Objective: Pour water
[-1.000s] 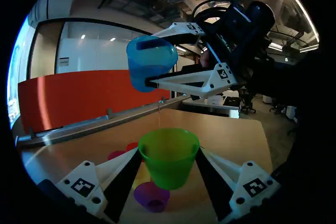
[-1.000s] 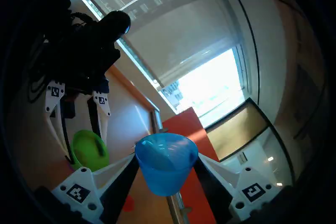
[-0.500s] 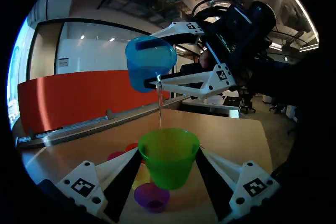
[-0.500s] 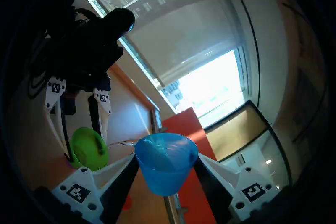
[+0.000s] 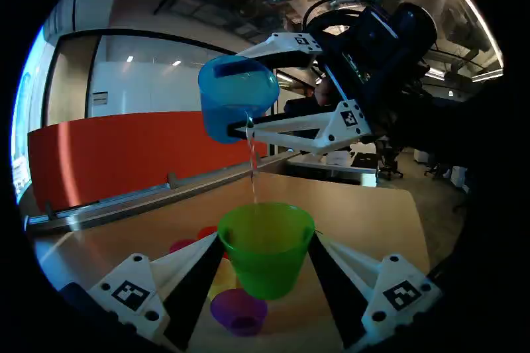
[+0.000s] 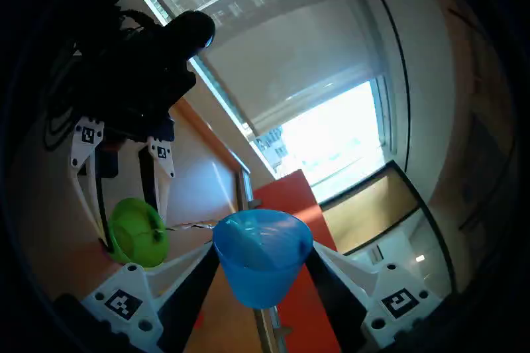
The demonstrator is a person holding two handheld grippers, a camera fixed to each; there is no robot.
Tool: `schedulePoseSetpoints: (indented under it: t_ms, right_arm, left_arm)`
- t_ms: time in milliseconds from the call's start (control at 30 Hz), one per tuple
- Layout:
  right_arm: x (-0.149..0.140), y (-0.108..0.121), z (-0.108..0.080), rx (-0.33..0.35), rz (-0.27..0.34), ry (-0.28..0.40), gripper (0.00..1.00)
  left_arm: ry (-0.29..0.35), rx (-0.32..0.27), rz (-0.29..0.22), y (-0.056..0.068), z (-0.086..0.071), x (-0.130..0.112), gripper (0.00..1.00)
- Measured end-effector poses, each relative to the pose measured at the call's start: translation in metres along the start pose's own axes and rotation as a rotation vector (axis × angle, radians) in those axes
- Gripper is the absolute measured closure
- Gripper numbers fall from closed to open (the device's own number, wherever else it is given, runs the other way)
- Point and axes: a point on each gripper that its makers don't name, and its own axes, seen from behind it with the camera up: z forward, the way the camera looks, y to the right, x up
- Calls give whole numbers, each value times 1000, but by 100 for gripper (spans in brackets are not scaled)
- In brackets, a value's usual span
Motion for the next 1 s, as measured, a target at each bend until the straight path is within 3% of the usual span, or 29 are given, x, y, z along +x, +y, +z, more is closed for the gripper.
schedulePoseSetpoints:
  t_ms: [1000]
  right_arm:
    - [1, 6, 0, -4, -52, -8, 10]
  left_arm:
    - [6, 3, 2, 0, -1, 2, 14]
